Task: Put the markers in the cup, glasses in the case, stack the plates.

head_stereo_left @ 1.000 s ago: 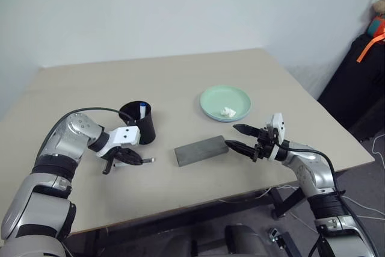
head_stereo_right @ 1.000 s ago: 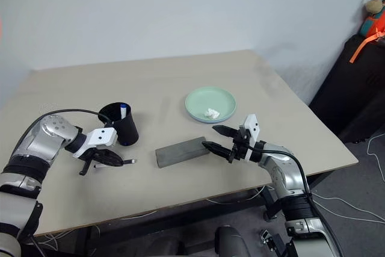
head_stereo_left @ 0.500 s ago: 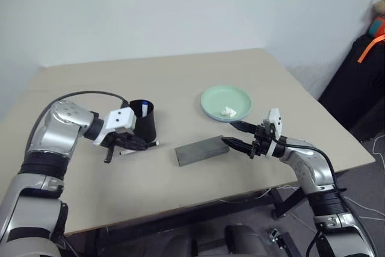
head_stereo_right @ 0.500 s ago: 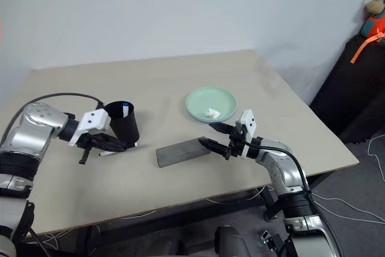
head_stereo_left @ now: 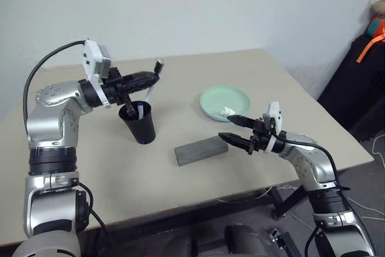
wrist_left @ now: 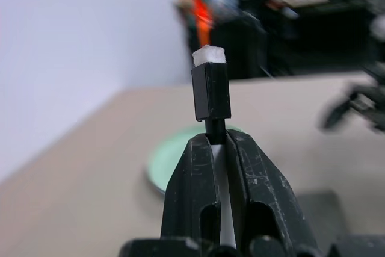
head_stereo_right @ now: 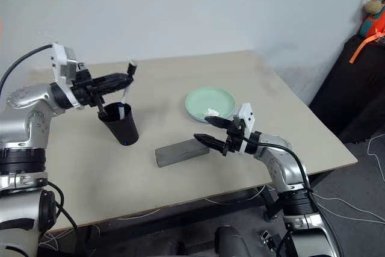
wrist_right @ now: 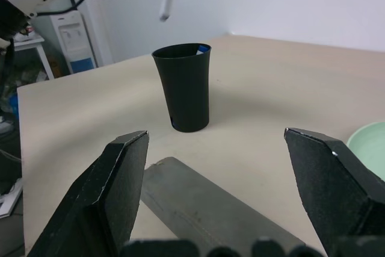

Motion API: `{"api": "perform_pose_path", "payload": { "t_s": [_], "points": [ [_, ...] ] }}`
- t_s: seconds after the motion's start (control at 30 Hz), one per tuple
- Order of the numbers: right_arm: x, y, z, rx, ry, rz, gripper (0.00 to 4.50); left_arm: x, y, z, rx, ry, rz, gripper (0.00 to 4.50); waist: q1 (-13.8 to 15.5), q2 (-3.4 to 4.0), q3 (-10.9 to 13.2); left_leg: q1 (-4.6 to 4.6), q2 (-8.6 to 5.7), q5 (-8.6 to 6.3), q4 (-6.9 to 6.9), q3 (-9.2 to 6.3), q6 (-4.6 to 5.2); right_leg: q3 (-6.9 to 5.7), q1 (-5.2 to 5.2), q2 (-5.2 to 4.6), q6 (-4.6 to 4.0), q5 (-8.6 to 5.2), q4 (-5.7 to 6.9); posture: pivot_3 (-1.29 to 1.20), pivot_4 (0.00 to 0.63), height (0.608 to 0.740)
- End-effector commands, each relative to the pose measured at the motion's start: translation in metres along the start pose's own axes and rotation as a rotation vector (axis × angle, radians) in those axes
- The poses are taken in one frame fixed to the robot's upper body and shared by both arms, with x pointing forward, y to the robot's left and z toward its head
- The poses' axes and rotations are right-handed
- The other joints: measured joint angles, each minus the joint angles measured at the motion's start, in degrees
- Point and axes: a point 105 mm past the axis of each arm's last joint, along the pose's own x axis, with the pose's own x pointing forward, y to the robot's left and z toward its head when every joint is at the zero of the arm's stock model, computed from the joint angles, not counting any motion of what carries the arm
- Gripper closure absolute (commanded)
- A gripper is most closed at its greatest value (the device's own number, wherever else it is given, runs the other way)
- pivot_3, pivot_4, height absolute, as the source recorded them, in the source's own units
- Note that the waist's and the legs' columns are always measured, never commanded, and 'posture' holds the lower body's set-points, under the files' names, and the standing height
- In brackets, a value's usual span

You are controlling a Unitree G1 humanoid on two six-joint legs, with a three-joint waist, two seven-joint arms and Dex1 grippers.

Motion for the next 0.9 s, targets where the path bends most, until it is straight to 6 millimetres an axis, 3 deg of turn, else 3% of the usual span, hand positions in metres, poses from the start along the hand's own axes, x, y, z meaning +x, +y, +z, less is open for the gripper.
{"api": "perform_pose_path", "payload": {
  "t_s": [0.03,0.27,0.73,0.9],
  "points": [
    [0.007,0.004,0.023,-0.059,-0.046,0.039,0.59,-0.006,0.017,0.016,0.083,-0.073,0.135,4.48,0.00,0.00,0.00,0.01,-0.01,0.01,0.01,0.00,-0.01,0.01,0.00,-0.01,0.00,0.00,0.01,0.00,0.000,0.728],
    [0.011,0.006,0.024,-0.052,-0.047,0.047,0.59,-0.017,0.034,-0.005,0.058,-0.098,0.303,4.48,0.03,-0.01,-0.01,0.02,-0.02,0.02,0.02,-0.01,-0.05,0.01,0.00,-0.01,-0.01,0.01,0.05,0.00,0.000,0.728],
    [0.014,0.006,0.024,-0.053,-0.051,0.042,0.59,-0.020,0.030,-0.042,-0.071,-0.064,0.321,4.48,0.01,-0.03,-0.02,0.00,-0.04,0.02,0.02,-0.01,-0.06,0.00,0.00,-0.03,-0.01,0.01,0.04,0.00,0.000,0.728],
    [0.011,0.001,0.019,-0.049,-0.045,0.035,0.59,-0.021,0.029,-0.046,-0.082,-0.062,0.323,3.03,0.01,-0.03,-0.02,-0.01,-0.04,0.02,0.02,-0.01,-0.05,0.00,0.00,-0.03,-0.01,0.01,0.01,0.00,0.000,0.728]
  ]
}}
